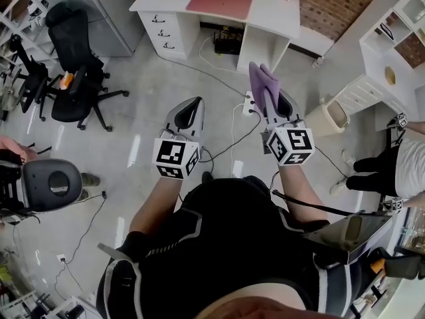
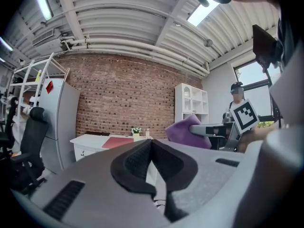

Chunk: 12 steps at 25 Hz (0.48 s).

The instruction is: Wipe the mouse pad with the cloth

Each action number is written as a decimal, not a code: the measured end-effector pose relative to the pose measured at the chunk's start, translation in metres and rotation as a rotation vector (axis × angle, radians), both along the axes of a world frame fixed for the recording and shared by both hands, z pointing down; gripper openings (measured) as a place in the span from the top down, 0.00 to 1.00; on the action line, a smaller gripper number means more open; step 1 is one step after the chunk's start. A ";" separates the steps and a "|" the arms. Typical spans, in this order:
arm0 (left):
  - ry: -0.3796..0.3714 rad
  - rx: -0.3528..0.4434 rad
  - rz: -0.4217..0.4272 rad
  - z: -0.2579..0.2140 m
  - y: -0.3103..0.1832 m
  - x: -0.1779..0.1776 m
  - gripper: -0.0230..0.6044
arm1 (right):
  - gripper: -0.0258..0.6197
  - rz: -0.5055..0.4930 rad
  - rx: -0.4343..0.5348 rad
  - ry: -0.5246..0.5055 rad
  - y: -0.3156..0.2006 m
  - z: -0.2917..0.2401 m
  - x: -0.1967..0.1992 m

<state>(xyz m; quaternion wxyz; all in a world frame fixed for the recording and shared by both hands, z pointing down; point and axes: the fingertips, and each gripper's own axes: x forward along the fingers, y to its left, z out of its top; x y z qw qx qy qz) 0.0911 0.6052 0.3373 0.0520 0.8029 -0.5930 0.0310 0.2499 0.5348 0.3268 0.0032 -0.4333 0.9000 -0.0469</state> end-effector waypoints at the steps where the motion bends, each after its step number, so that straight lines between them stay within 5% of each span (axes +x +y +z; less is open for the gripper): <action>1: -0.001 0.003 0.008 0.001 -0.001 -0.002 0.96 | 0.87 0.000 0.002 0.000 0.000 0.001 -0.003; 12: -0.015 -0.005 0.015 0.021 -0.035 -0.024 0.96 | 0.87 -0.021 0.015 0.017 -0.030 0.012 -0.029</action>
